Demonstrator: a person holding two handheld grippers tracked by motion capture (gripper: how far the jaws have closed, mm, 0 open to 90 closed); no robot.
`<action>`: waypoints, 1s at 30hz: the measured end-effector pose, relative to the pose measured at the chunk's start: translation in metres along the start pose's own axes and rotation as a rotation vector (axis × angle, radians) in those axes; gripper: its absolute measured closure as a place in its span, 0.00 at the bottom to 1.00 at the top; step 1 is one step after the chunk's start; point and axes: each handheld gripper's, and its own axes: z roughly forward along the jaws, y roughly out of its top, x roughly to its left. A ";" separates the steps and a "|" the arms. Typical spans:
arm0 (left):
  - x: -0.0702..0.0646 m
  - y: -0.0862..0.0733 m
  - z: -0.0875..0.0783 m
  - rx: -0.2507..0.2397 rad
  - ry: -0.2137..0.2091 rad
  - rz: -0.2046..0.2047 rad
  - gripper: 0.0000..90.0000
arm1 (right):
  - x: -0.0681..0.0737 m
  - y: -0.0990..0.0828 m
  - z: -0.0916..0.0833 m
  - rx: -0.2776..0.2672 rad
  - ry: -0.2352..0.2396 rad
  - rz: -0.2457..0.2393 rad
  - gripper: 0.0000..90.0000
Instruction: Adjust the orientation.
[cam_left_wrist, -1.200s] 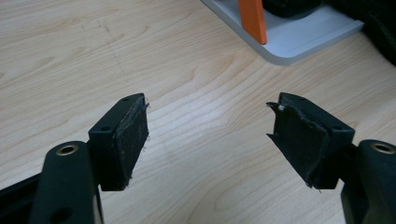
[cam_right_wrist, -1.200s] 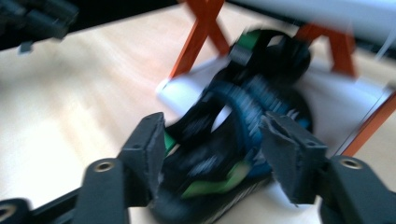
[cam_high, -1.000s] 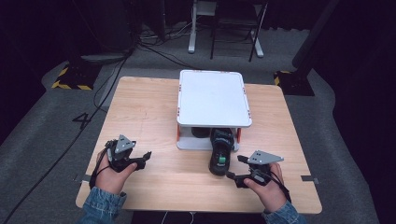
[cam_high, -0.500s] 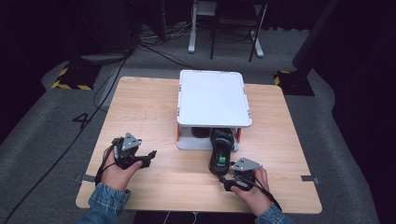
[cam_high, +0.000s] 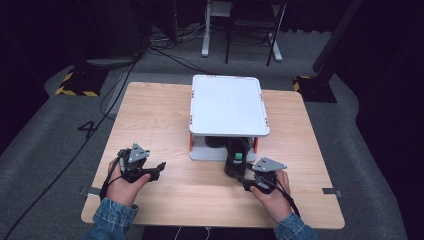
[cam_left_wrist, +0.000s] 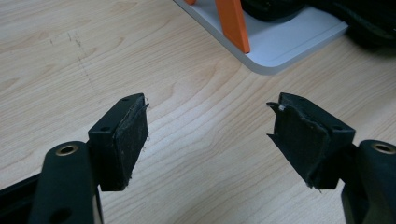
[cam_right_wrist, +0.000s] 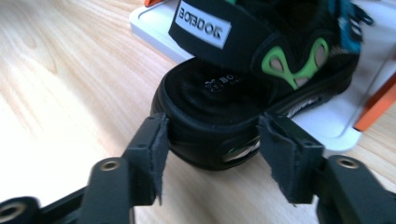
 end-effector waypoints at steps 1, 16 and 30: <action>0.000 -0.001 -0.001 0.001 0.003 0.002 0.30 | -0.002 0.000 0.003 -0.002 -0.007 -0.001 0.46; 0.005 -0.011 -0.012 0.002 0.029 -0.021 0.30 | -0.026 0.020 0.035 -0.056 -0.157 -0.038 0.48; 0.007 -0.021 -0.018 0.010 0.052 -0.044 0.30 | -0.051 0.027 0.051 -0.094 -0.219 -0.007 0.49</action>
